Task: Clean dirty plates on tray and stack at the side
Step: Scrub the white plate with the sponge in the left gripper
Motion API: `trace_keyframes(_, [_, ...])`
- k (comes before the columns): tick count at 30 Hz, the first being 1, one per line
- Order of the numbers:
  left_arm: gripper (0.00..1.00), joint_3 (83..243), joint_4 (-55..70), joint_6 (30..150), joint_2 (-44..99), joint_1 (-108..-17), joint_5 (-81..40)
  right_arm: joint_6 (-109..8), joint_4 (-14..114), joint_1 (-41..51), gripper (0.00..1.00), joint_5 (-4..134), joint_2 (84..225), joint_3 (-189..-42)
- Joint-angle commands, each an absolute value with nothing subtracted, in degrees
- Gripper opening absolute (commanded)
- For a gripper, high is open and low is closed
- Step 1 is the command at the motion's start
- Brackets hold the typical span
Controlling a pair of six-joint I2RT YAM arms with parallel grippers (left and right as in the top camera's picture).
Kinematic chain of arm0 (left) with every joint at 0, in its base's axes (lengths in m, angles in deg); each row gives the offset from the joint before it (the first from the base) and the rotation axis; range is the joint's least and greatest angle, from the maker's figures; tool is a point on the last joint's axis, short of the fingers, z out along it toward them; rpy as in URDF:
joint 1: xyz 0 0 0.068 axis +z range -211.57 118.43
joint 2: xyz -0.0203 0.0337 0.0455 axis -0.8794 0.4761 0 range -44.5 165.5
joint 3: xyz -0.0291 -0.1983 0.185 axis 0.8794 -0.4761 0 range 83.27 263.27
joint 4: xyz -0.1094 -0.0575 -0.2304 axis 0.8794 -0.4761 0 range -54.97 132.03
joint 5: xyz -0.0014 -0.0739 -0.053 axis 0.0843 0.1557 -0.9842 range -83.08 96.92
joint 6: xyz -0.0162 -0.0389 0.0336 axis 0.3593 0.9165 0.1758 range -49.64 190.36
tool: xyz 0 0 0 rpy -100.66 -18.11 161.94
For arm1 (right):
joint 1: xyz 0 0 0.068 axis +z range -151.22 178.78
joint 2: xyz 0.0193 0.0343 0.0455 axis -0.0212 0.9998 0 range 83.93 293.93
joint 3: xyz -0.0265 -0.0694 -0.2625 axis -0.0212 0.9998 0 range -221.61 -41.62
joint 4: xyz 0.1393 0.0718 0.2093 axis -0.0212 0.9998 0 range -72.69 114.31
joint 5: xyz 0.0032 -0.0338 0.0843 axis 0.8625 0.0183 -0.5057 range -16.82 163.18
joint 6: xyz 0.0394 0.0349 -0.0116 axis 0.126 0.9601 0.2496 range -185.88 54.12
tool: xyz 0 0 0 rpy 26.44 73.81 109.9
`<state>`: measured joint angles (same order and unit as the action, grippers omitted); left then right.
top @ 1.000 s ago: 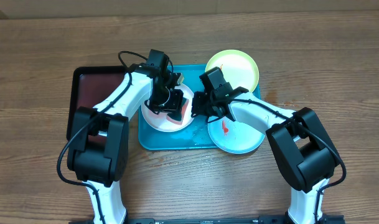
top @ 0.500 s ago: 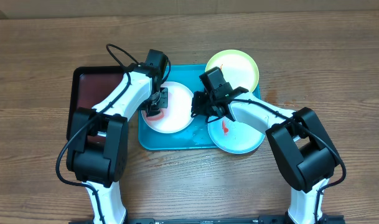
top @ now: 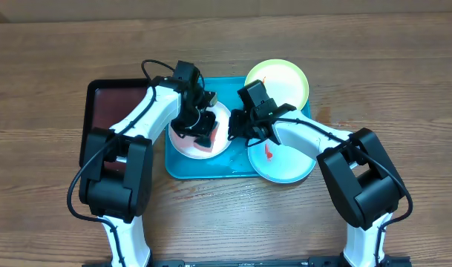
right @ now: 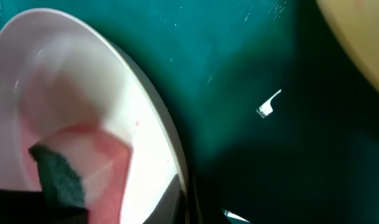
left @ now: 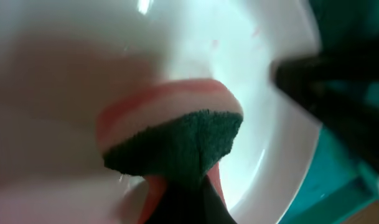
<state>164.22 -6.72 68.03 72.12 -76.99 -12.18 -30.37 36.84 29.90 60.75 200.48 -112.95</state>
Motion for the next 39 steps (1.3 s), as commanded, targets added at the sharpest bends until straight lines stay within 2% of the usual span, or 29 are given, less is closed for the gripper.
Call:
trace_keyframes(1, [0.04,164.0,-2.6,68.1,72.4,-77.6,-13.6,-29.6,37.1,29.5,0.04,62.0,202.3,-113.4])
trace_keyframes(4, [0.04,164.0,1.7,71.4,72.4,-77.6,-5.1,-29.6,37.1,29.5,0.04,62.0,202.3,-113.4])
trace_keyframes(8, [0.05,164.0,3.1,79.1,72.4,-77.6,13.0,-29.6,37.1,29.5,0.04,62.0,202.3,-113.4])
trace_keyframes(12, [0.04,164.0,0.8,80.7,72.4,-77.6,19.1,-29.4,36.9,29.5,0.04,62.0,202.3,-113.4])
trace_keyframes(15, [0.04,164.0,-3.2,80.7,72.4,-77.6,16.9,-28.5,36.7,29.5,0.04,62.0,202.3,-113.4])
trace_keyframes(20, [0.04,164.0,-13.3,80.4,72.4,-77.7,5.5,-28.5,36.7,29.5,0.04,62.0,202.3,-113.4])
trace_keyframes(24, [0.04,164.0,-17.0,71.8,72.4,-77.7,-8.0,-28.5,36.7,29.5,0.04,62.0,202.3,-113.4])
trace_keyframes(28, [0.04,164.0,-15.7,67.1,72.4,-77.7,-18.6,-28.5,36.7,29.5,0.04,62.0,202.3,-113.4])
trace_keyframes(35, [0.04,164.0,-6.7,69.0,72.4,-77.7,-19.6,-28.5,36.8,29.5,0.04,61.9,202.3,-113.4])
trace_keyframes(39, [0.04,164.0,-1.7,70.2,72.4,-77.7,-14.6,-28.5,36.8,29.5,0.04,61.9,202.3,-113.4])
